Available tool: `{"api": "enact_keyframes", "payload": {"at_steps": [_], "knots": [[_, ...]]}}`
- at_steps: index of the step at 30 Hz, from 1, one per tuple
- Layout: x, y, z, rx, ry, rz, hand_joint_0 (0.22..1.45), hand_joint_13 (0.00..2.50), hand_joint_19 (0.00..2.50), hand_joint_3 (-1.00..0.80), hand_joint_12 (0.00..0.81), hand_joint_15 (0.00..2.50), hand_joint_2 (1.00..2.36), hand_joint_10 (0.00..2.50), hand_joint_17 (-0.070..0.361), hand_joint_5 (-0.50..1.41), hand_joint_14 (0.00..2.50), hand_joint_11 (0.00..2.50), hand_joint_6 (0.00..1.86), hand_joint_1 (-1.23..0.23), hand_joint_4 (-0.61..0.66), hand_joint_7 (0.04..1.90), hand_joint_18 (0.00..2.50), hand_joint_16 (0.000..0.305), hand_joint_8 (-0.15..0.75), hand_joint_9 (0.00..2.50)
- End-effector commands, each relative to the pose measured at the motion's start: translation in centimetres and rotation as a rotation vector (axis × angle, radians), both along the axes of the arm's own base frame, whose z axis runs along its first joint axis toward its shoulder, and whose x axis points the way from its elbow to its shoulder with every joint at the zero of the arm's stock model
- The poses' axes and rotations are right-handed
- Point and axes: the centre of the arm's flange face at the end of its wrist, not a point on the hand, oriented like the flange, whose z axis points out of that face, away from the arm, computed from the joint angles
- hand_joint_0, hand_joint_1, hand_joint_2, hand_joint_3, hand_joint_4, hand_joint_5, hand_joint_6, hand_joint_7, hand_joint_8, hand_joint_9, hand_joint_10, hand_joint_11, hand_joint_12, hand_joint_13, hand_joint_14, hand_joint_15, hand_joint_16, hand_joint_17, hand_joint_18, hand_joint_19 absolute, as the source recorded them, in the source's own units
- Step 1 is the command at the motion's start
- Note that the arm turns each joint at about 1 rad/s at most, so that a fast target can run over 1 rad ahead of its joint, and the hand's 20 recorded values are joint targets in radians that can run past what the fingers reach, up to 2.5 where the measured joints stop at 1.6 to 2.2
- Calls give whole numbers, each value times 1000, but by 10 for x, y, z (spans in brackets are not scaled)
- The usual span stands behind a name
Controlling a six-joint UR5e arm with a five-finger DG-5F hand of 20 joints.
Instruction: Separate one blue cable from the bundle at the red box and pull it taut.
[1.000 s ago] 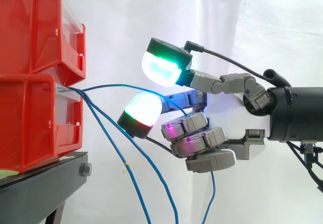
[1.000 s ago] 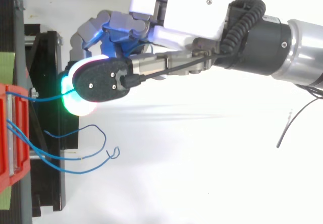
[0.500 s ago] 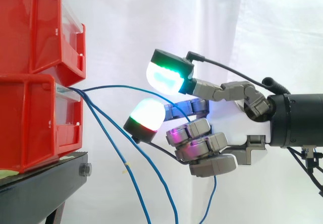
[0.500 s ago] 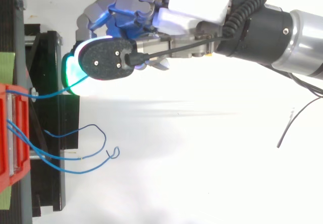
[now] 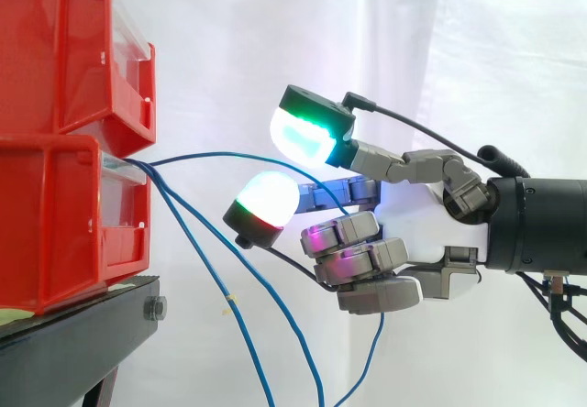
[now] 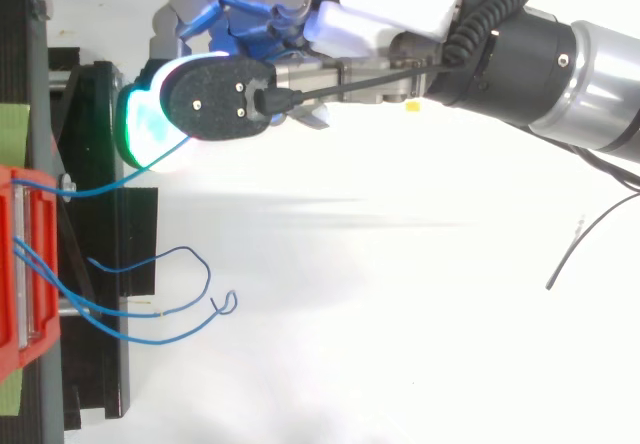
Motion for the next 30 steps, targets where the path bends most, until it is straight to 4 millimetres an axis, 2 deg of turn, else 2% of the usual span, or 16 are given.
{"api": "enact_keyframes", "payload": {"at_steps": [1,8,17,19,21,23,27,30], "knots": [[0,-1,2,0,-7,-1,629,776,1583,-454,412,1451,1004,2500,94,-175,2500,1672,934,-499,146,914,1345,42,364,392],[3,7,3,-6,-10,8,646,774,1607,-319,409,1470,1013,2500,93,-176,2500,1674,944,-675,148,932,1363,41,365,380],[4,10,5,-17,-20,8,658,773,1663,-265,409,1460,1016,2500,92,-177,2500,1699,952,-723,116,941,1382,41,368,373],[4,13,5,-17,-18,14,652,771,1667,-314,404,1473,1013,2500,93,-178,2500,1699,955,-697,146,913,1380,41,366,367],[4,15,5,-19,-15,14,613,769,1632,-464,406,1471,1003,2500,95,-178,2500,1669,954,-588,158,877,1357,42,361,368],[5,18,5,-23,-14,18,590,771,1591,-500,411,1468,1000,2500,96,-178,2500,1677,948,-527,163,887,1342,43,367,372],[5,24,4,-41,-6,24,534,786,1382,-500,425,1430,1000,2500,107,-179,2500,1666,936,-431,179,903,1298,47,382,380],[5,25,4,-47,-5,25,521,791,1315,-500,428,1417,1000,2500,107,-178,2500,1658,936,-450,187,889,1297,48,387,383]]}}
